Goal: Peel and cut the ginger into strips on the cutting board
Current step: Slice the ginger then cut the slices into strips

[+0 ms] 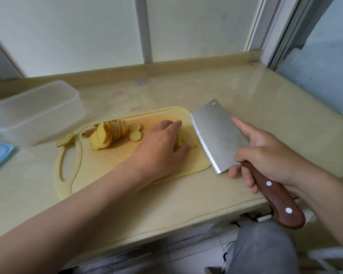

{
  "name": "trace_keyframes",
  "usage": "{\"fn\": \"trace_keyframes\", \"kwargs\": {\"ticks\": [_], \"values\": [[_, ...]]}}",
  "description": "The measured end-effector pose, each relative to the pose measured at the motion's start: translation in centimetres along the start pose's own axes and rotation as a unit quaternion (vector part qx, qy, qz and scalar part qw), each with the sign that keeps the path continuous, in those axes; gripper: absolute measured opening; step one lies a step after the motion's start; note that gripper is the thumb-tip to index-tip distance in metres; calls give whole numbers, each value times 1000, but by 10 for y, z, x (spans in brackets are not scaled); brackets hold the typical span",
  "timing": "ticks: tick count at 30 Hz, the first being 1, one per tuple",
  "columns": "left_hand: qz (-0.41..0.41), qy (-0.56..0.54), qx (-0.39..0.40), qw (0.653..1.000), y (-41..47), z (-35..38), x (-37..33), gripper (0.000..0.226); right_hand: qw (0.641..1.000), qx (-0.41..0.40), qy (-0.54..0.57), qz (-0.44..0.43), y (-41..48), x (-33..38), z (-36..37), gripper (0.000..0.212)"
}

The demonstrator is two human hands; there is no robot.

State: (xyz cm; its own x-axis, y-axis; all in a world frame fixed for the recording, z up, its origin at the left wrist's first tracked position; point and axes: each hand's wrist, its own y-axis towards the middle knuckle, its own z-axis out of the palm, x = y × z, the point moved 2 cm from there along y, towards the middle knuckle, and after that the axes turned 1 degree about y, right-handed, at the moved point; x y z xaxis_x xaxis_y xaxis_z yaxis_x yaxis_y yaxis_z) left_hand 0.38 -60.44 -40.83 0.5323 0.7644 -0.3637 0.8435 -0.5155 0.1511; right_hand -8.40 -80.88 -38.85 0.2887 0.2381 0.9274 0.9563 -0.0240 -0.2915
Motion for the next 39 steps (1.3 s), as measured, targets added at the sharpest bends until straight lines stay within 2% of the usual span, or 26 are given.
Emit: {"fn": "trace_keyframes", "kwargs": {"ticks": [2, 8, 12, 13, 18, 22, 26, 30, 33, 36, 39], "values": [[-19, -7, -24, 1000, 3, -4, 3, 50, 1000, -15, 3, 0, 1, -1, 6, 81], [-102, -24, -52, 993, -2, -18, 13, 47, 999, -39, 21, -2, 2, 0, 20, 77], [-142, -70, -34, 987, -8, -23, 18, 13, 998, -61, 20, -6, 3, 2, 33, 82], [-146, -85, -35, 985, -8, -24, 16, 11, 998, -63, 13, -8, 4, 2, 37, 80], [-134, -105, -35, 985, -6, -15, 7, 9, 997, -45, -65, -16, 15, 6, 56, 56], [-127, -110, -47, 985, -2, -13, 6, 17, 995, -37, -89, -28, 16, 12, 62, 51], [-93, -72, -38, 992, 4, -14, -1, 20, 997, -40, -61, -28, 13, 13, 60, 62], [-74, -57, -47, 995, 8, -21, -3, 20, 998, -45, -22, -30, 11, 17, 59, 57], [-57, -48, -36, 997, 8, -36, -3, 24, 998, -47, 0, -34, 14, 28, 61, 61], [-33, -26, -26, 999, 9, -59, 1, 26, 998, -32, 11, -51, 21, 47, 69, 52], [12, 12, -50, 999, 7, -86, 13, 17, 997, -10, 14, -75, 30, 70, 86, 46]]}}
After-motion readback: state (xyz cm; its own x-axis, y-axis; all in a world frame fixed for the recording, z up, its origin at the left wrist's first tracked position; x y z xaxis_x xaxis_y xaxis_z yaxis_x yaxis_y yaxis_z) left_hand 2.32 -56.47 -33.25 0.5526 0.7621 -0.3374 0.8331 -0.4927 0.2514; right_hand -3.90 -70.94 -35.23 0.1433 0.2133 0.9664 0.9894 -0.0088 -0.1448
